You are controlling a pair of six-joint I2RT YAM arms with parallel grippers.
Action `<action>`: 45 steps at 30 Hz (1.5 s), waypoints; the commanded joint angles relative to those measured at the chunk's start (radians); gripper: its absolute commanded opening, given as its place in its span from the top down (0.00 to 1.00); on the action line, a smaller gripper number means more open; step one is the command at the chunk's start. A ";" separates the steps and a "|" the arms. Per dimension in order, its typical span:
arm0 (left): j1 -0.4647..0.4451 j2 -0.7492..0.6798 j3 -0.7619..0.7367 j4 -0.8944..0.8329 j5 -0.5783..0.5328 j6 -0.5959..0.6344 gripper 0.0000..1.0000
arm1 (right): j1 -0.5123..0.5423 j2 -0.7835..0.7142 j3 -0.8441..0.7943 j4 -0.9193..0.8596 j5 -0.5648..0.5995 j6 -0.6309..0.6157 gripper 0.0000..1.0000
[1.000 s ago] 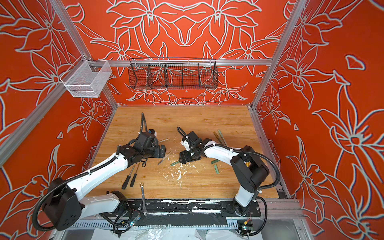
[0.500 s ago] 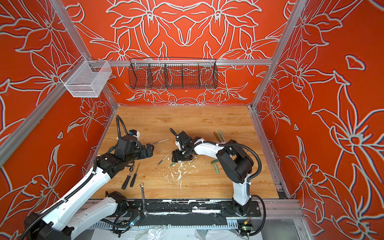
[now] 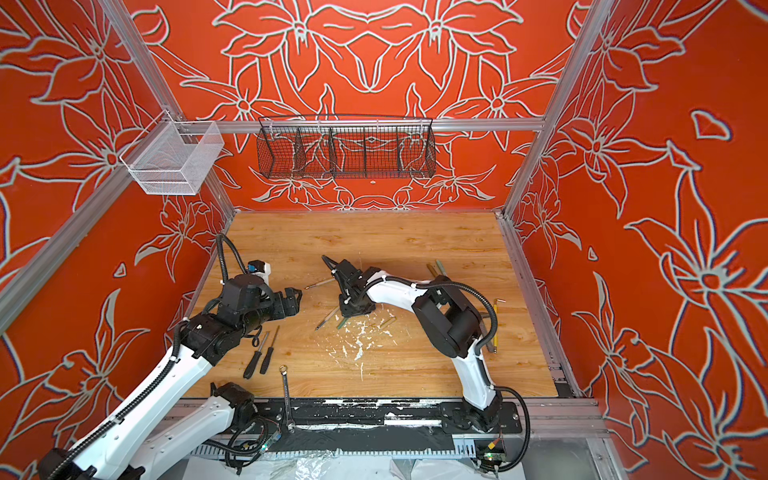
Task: Insert the pens into the pen caps
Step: 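Move the right gripper over the green pen with clear tip and grasp it, then lift the green pen with the right gripper while the left gripper moves toward it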
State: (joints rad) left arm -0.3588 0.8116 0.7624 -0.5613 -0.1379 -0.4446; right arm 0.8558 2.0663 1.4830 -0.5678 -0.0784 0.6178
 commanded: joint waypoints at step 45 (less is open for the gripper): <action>0.011 0.015 -0.043 0.128 0.208 0.035 0.03 | -0.098 0.181 0.217 -0.220 0.180 -0.141 0.68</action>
State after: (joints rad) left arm -0.3534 0.8139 0.7361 -0.4835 -0.0040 -0.4160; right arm 0.7731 2.1910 1.6920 -0.7490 0.0895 0.4873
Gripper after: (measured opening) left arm 0.973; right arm 0.325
